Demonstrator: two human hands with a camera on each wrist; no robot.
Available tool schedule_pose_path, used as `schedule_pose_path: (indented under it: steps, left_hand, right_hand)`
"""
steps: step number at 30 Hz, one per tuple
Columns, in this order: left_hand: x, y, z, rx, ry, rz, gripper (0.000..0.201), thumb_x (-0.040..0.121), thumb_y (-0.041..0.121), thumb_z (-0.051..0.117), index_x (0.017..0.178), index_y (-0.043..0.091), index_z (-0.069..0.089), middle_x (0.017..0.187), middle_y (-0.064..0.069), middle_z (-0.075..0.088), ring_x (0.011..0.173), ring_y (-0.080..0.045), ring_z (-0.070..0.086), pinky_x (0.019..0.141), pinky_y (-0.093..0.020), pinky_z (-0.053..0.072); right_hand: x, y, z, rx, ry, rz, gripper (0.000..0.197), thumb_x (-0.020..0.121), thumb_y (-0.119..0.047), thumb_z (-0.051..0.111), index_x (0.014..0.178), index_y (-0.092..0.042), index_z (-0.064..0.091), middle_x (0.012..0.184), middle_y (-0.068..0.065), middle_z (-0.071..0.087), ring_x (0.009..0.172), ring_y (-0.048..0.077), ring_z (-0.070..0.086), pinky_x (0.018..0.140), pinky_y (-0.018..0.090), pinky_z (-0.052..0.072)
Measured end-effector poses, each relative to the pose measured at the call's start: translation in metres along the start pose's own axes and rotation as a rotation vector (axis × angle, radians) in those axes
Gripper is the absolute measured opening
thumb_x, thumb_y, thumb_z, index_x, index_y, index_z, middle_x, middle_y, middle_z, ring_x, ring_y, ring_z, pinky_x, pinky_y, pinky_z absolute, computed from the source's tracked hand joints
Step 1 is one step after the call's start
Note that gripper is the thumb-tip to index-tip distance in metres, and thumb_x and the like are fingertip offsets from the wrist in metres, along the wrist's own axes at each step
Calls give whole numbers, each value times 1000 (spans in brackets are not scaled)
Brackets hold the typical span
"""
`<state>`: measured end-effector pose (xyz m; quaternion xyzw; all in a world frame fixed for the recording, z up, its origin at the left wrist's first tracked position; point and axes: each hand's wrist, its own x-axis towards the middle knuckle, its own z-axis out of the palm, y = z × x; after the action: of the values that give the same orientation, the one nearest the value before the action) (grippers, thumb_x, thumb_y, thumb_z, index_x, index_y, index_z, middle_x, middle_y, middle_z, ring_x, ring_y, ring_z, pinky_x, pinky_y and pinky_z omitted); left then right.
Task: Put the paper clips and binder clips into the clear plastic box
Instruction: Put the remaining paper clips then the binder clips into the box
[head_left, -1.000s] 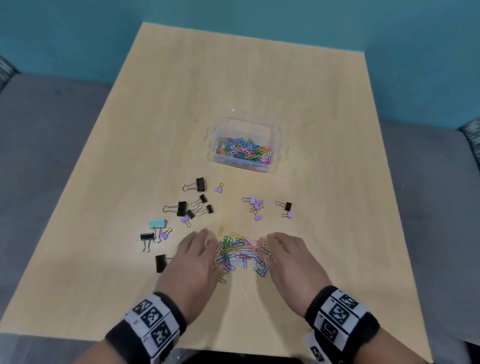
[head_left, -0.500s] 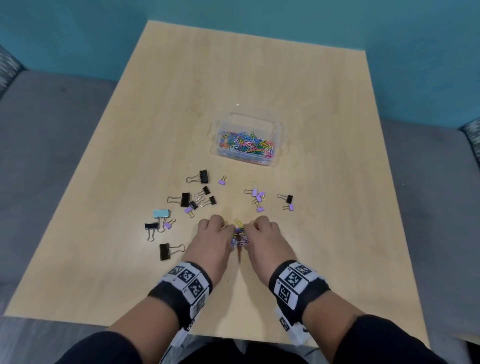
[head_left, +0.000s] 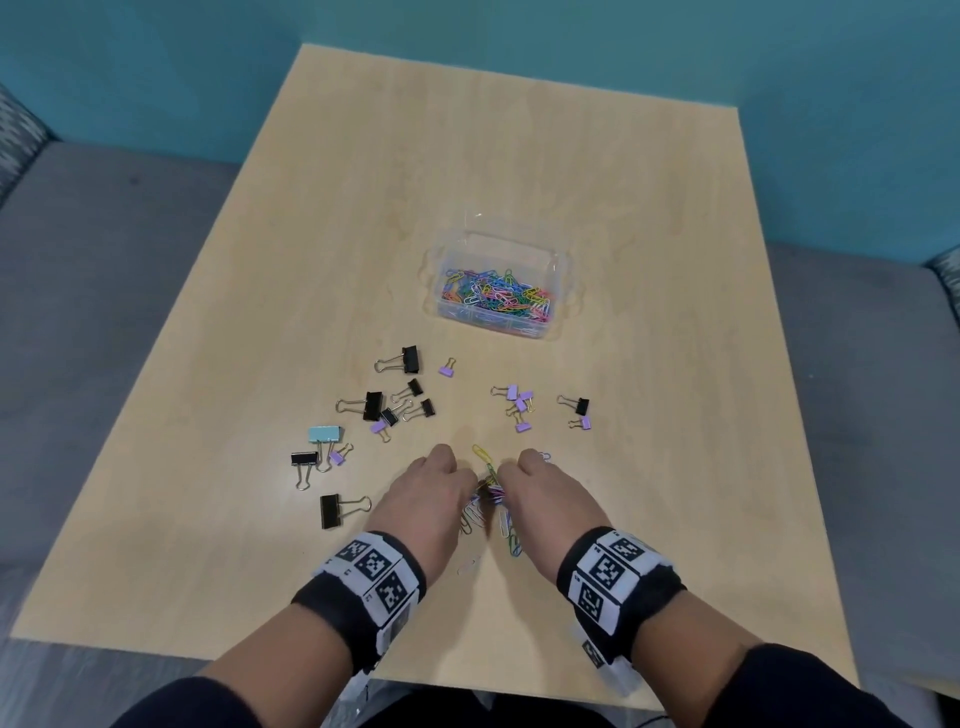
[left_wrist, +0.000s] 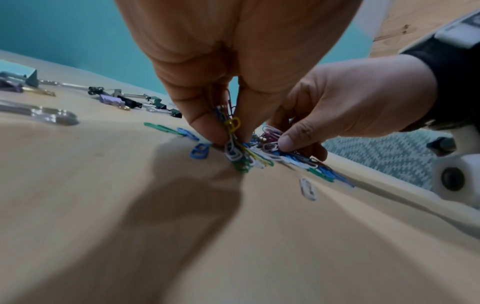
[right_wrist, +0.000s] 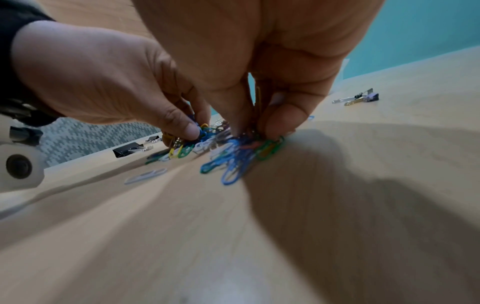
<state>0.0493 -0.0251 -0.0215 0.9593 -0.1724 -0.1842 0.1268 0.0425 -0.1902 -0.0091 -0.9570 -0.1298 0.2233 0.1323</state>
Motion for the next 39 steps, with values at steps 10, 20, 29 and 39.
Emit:
schedule_pose_path:
  steps: [10,20,29,39]
  left_hand:
    - [-1,-6,-20,-449,14,-157,7,84,19,62,78,21,63,85,7,51,73,-13,54,65,-26,43]
    - [27,-16,-75,-1109,-28,-320,13,67,11,77,65,9,64,56,-3,57,50,-16,57,53,-28,49]
    - [147,-20,-153,-1115,246,-277,15,76,-5,70,70,5,61,64,-7,56,49,-13,56,51,-26,54]
    - [163,-20,-145,-666,236,-171,19,81,18,66,100,20,68,85,4,65,80,-22,65,82,-39,53]
  right_hand:
    - [-4,13,-12,368,-52,90,9,91,-21,53,82,-19,49,85,-3,50,73,22,53,68,37,46]
    - [15,34,-68,1036,-28,256,9,86,-2,64,84,3,56,64,13,52,41,11,51,38,16,37]
    - [112,50,-144,987,296,181,18,84,0,65,74,-10,53,61,12,53,48,20,50,46,30,50]
    - [118,58,-151,328,337,161,27,88,-37,59,107,-17,62,95,1,59,84,19,56,74,31,43]
